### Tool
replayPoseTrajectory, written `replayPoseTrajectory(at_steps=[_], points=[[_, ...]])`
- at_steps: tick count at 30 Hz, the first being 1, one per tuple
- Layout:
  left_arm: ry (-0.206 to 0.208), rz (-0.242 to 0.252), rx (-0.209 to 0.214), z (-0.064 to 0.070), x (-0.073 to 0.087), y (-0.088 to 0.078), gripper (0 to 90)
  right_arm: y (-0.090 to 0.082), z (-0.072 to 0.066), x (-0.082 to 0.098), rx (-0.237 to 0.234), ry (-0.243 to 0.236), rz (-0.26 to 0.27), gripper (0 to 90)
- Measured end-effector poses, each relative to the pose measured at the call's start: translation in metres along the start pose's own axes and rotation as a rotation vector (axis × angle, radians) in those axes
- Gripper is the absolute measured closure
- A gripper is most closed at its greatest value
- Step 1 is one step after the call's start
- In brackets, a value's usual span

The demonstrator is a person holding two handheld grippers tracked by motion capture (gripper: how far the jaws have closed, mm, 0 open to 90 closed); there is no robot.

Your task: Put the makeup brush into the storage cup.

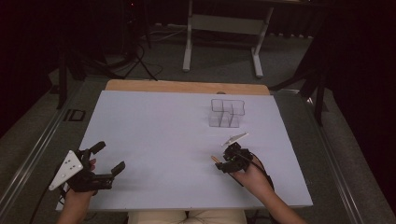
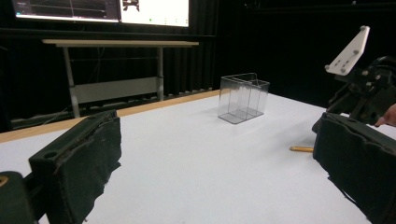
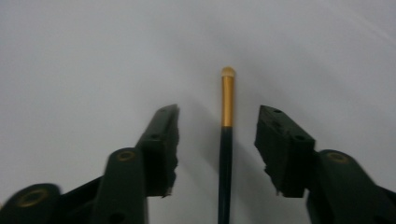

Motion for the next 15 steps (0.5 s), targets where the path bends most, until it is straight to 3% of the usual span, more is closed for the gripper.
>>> replayPoseTrajectory(at_steps=[15], points=[[0.0, 0.0, 0.006, 0.0, 0.0, 0.002, 2.0, 0.019, 0.003, -0.009, 0.013, -0.02, -0.138, 68.3]])
Point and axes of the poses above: each handheld gripper's, and its own axes: y roughly forward along the jaws, x roughly out of its underside, z roughly to its right, the point moved 5 cm from there along y, roughly forward along the jaws, and after that the axes turned 3 degrees about x, right-handed, at the moved point
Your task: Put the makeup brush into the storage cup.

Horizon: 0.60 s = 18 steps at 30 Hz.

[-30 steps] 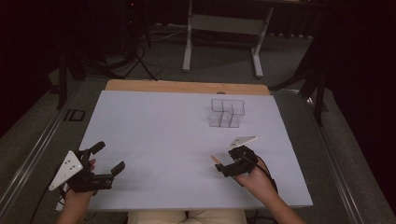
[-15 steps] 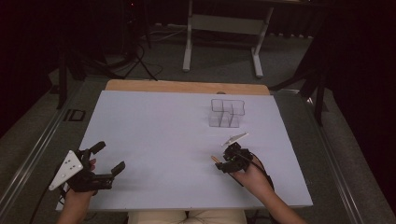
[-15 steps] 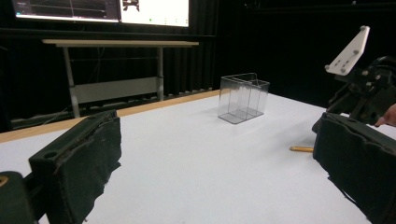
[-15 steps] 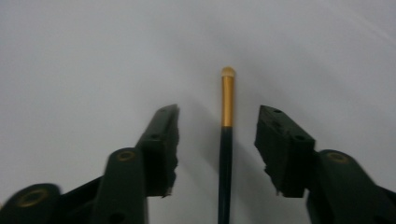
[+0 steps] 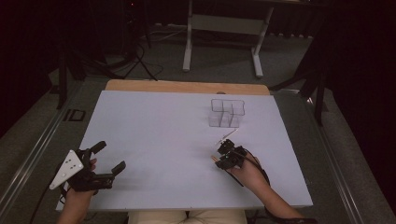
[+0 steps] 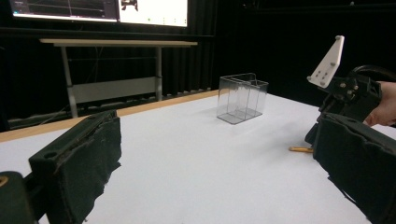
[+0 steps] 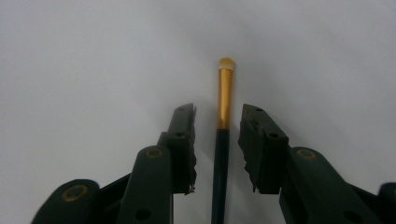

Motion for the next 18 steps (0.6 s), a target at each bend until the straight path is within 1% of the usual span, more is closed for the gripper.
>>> replayPoseTrajectory(at_steps=[2, 3, 4, 5, 7, 11, 12, 15, 18], points=[[-0.001, 0.0, 0.001, -0.0002, 0.0, 0.0, 2.0, 0.0007, 0.0, -0.0005, -0.001, 0.002, -0.001, 68.5], [-0.003, 0.0, 0.001, -0.0002, 0.0001, 0.0002, 2.0, 0.0026, 0.0009, -0.0011, 0.007, 0.0, -0.017, 70.8], [-0.003, 0.0, 0.001, -0.0002, 0.0001, 0.0002, 2.0, 0.0026, 0.0009, -0.0011, 0.007, 0.0, -0.017, 70.8], [-0.009, 0.003, 0.003, -0.0005, 0.0001, 0.0003, 2.0, 0.0049, 0.0018, -0.0007, 0.015, -0.004, -0.029, 71.4], [-0.008, 0.002, 0.002, -0.0006, 0.0002, 0.0002, 2.0, 0.0076, 0.0018, 0.0002, 0.017, -0.01, -0.044, 71.5], [-0.007, 0.002, 0.002, -0.0005, 0.0002, 0.0003, 2.0, 0.0086, 0.0023, 0.0004, 0.019, -0.008, -0.053, 73.0], [-0.007, 0.002, 0.003, -0.0005, 0.0002, 0.0004, 2.0, 0.0087, 0.0031, 0.0001, 0.021, -0.005, -0.054, 75.5], [-0.008, 0.001, 0.001, -0.0006, 0.0003, 0.0006, 2.0, 0.009, 0.0025, 0.0002, 0.032, -0.006, -0.056, 76.0], [-0.009, 0.001, -0.001, -0.0008, 0.0003, 0.0005, 2.0, 0.0092, 0.0005, 0.0003, 0.051, -0.027, -0.054, 77.4]])
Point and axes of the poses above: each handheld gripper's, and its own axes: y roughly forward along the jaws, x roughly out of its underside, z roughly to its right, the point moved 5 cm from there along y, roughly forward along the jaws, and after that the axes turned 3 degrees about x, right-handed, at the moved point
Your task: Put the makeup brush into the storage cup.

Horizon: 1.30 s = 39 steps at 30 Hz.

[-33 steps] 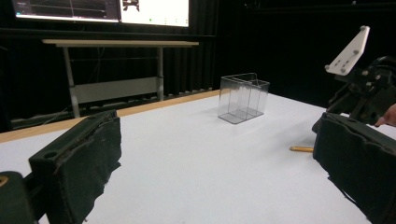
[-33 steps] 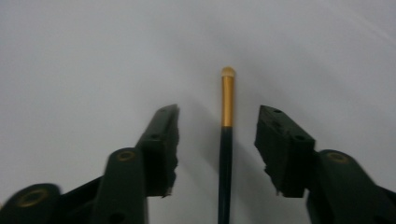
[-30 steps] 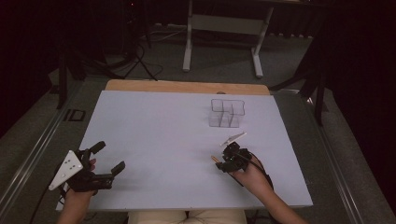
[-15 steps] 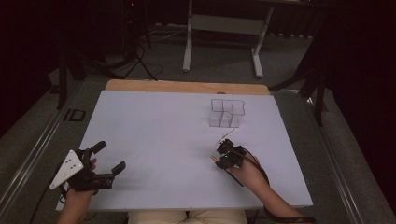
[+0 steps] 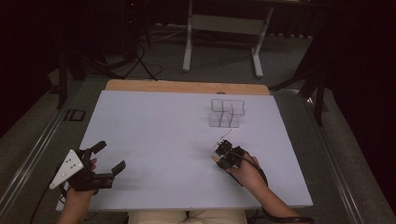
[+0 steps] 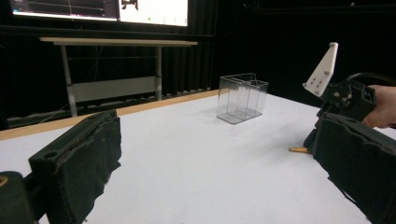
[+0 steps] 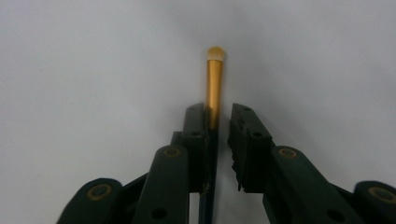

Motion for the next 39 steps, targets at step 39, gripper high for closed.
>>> replayPoseTrajectory(at_steps=[39], points=[[0.0, -0.027, 0.025, 0.002, 0.004, 0.004, 2.0, -0.06, 0.009, -0.003, -0.09, 0.074, 0.296, 84.0]])
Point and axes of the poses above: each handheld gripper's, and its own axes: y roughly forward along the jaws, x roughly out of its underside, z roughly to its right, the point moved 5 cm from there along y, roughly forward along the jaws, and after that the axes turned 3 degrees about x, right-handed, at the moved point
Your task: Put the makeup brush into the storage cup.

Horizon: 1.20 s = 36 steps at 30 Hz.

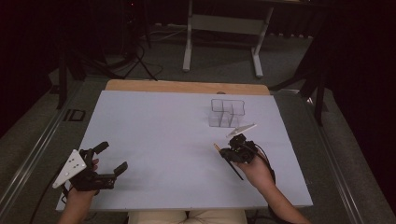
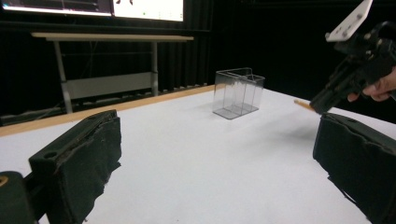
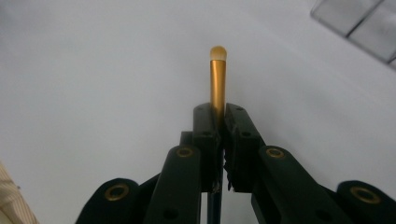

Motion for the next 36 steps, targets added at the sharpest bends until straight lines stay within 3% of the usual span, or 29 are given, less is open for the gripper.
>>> replayPoseTrajectory(at_steps=[6, 10, 12, 14, 17, 21, 30, 34, 36], points=[[-0.007, -0.015, 0.02, 0.005, 0.0, 0.004, 2.0, -0.012, -0.001, -0.006, -0.036, 0.004, 0.087, 84.1], [-0.05, 0.007, 0.048, 0.011, -0.004, 0.007, 2.0, -0.019, -0.001, -0.008, -0.061, 0.013, 0.135, 84.1], [-0.047, 0.005, 0.066, 0.014, -0.006, 0.011, 2.1, -0.022, -0.003, -0.01, -0.078, 0.004, 0.17, 84.1], [-0.048, 0.006, 0.11, 0.018, -0.008, 0.016, 2.1, -0.025, -0.006, -0.01, -0.097, -0.013, 0.207, 84.1], [-0.045, -0.042, 0.145, 0.023, -0.009, 0.025, 2.1, -0.03, -0.01, -0.012, -0.118, -0.041, 0.259, 84.0], [-0.039, -0.071, 0.202, 0.033, -0.01, 0.04, 2.1, -0.035, -0.014, -0.015, -0.111, -0.054, 0.282, 84.1], [-0.038, -0.076, 0.326, 0.059, -0.025, 0.076, 2.3, -0.056, -0.015, -0.024, -0.137, -0.047, 0.416, 84.1], [-0.083, -0.113, 0.401, 0.073, -0.03, 0.093, 2.3, -0.063, -0.02, -0.022, -0.171, -0.052, 0.486, 84.1], [-0.092, -0.133, 0.421, 0.079, -0.031, 0.103, 2.3, -0.064, -0.021, -0.021, -0.165, -0.057, 0.5, 84.1]])
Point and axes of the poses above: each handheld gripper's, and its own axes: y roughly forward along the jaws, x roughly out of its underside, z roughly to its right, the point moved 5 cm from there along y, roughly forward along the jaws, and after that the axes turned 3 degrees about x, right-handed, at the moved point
